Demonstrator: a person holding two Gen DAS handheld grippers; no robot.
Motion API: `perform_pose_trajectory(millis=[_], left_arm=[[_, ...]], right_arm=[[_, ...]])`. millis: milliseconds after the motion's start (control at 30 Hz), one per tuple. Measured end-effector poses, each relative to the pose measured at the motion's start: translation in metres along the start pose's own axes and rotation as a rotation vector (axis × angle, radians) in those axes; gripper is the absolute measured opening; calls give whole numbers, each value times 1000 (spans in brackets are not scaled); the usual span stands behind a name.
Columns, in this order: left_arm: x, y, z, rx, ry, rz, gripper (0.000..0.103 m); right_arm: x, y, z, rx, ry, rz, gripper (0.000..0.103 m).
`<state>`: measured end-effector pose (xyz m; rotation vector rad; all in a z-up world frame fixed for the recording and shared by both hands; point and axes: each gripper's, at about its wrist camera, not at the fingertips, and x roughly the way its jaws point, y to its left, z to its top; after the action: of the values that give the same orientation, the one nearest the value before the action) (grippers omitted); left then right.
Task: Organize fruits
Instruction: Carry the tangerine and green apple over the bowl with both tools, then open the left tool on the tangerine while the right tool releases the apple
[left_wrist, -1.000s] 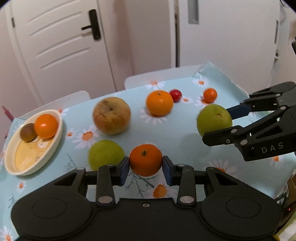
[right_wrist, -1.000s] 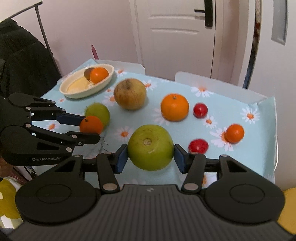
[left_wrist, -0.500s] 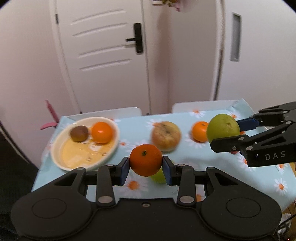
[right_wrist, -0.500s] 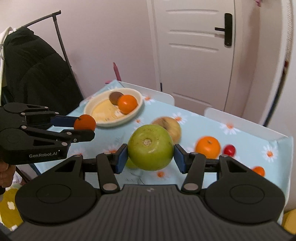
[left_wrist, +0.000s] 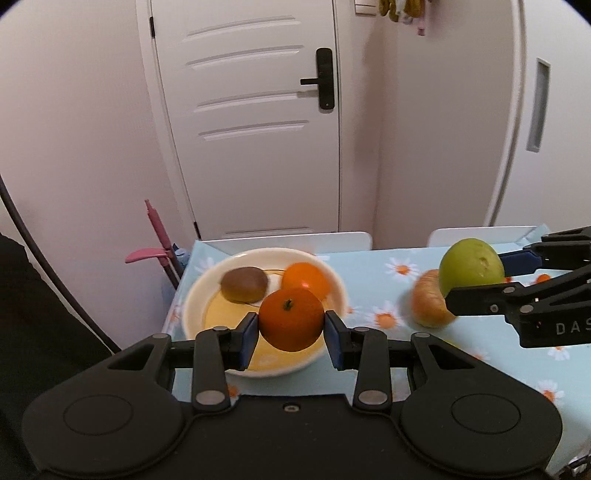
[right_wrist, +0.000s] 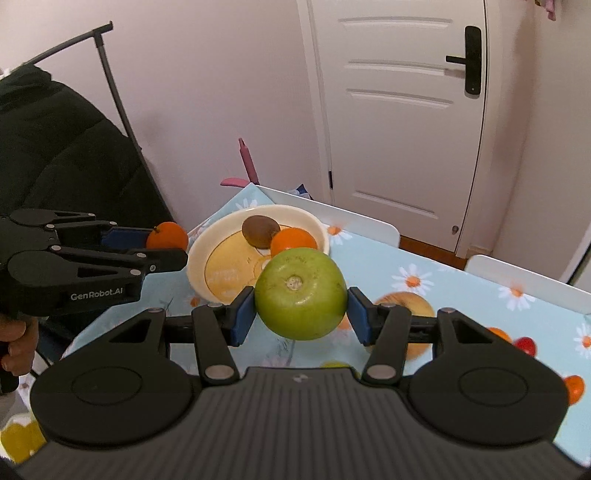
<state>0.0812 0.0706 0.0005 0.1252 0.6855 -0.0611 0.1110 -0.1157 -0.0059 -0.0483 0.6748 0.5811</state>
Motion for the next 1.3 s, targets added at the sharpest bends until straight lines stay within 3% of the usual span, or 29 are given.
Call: perform_pose_trajectory(millis=[533,867,1200,1233,1300], left_arm=[[86,80,7,51,72,-30,42],[143,88,7,105,127,-60,42],[169,83,5,134,170,-56,43],[169,83,5,133,172,-50,46],[165,83,6,133,155,-52,72]], right_arm=[[102,39,19,90,65,-66,68],[136,46,13,112,96,-123,68],[135,44,9,100,108,-141,68],[134,43,9,97,109,-140,68],[132,42,10,94,111,-138,68]])
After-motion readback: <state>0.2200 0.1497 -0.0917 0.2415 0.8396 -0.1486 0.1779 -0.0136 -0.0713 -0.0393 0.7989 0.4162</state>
